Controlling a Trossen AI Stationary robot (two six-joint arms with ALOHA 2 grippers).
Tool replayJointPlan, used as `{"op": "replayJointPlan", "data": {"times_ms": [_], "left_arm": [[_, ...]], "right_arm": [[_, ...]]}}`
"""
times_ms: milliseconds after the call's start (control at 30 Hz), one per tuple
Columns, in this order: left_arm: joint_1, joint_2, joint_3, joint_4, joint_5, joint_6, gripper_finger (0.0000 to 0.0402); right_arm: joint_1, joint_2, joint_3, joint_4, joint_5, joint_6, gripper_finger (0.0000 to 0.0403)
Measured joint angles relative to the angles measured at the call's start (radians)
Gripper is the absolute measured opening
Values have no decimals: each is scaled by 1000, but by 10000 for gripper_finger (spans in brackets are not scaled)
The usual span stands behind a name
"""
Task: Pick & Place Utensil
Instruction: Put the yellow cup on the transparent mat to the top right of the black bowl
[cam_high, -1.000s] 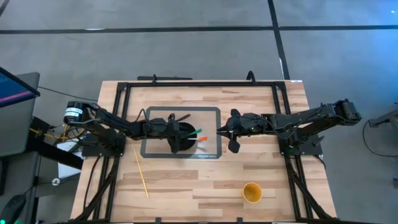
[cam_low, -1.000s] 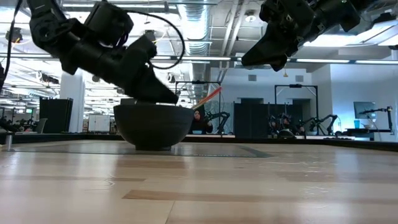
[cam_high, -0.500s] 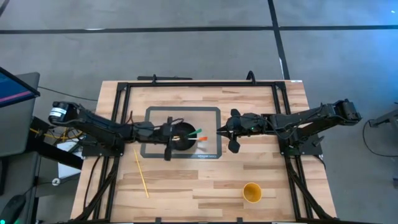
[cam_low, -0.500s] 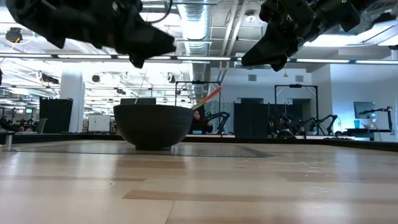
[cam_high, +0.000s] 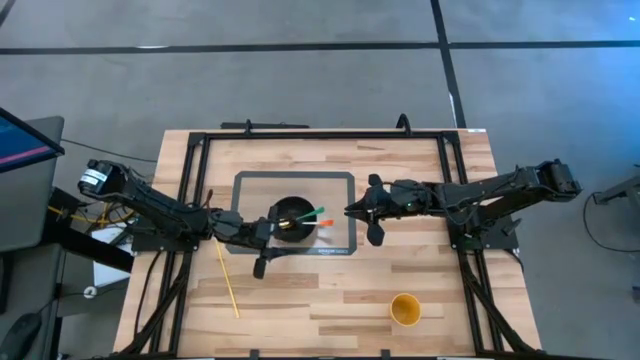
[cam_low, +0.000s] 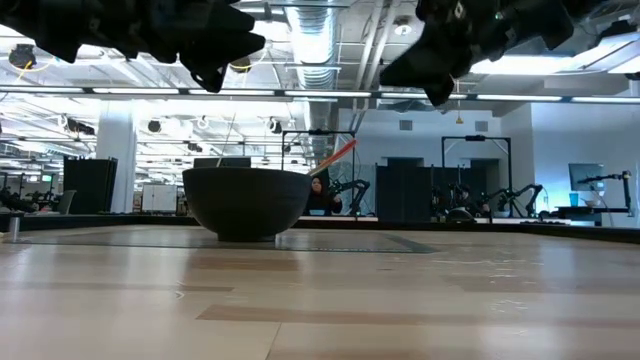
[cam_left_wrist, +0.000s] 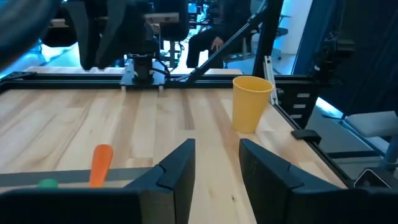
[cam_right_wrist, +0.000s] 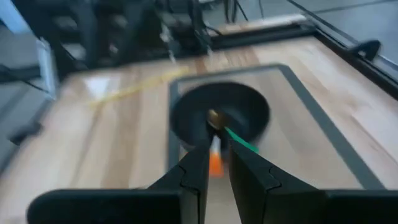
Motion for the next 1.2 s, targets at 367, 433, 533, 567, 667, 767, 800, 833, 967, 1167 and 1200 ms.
{"op": "replayJointPlan", "data": {"times_ms": [367, 433, 533, 567, 667, 767, 800, 833, 967, 1167, 1200], "left_arm": [[-2, 0, -1, 0, 0, 0, 122], [-1, 0, -1, 0, 0, 0, 122], [0, 0, -1, 0, 0, 0, 122], [0, 0, -1, 0, 0, 0, 122], [0, 1, -1, 0, 0, 0, 121], [0, 1, -2, 0, 0, 0, 121], [0, 1, -2, 0, 0, 0, 121], [0, 1, -2, 0, 0, 0, 121], [0, 1, -2, 1, 0, 0, 121], [0, 1, -2, 1, 0, 0, 121], [0, 1, -2, 2, 0, 0, 121]], "right_arm": [[98, 0, 80, -50, -13, 51, 53], [136, 0, 109, -89, -12, 51, 53], [206, 0, 137, -120, 22, 52, 53], [232, 0, 140, -125, 41, 52, 53], [305, -1, 148, -128, 101, 48, 53], [376, -2, 165, -141, 181, 46, 53], [398, -1, 174, -163, 205, 45, 53], [417, 0, 183, -189, 229, 44, 53], [481, 1, 217, -255, 280, 44, 55], [524, 1, 253, -294, 265, 104, 77], [528, 0, 256, -304, 255, 128, 83]]}}
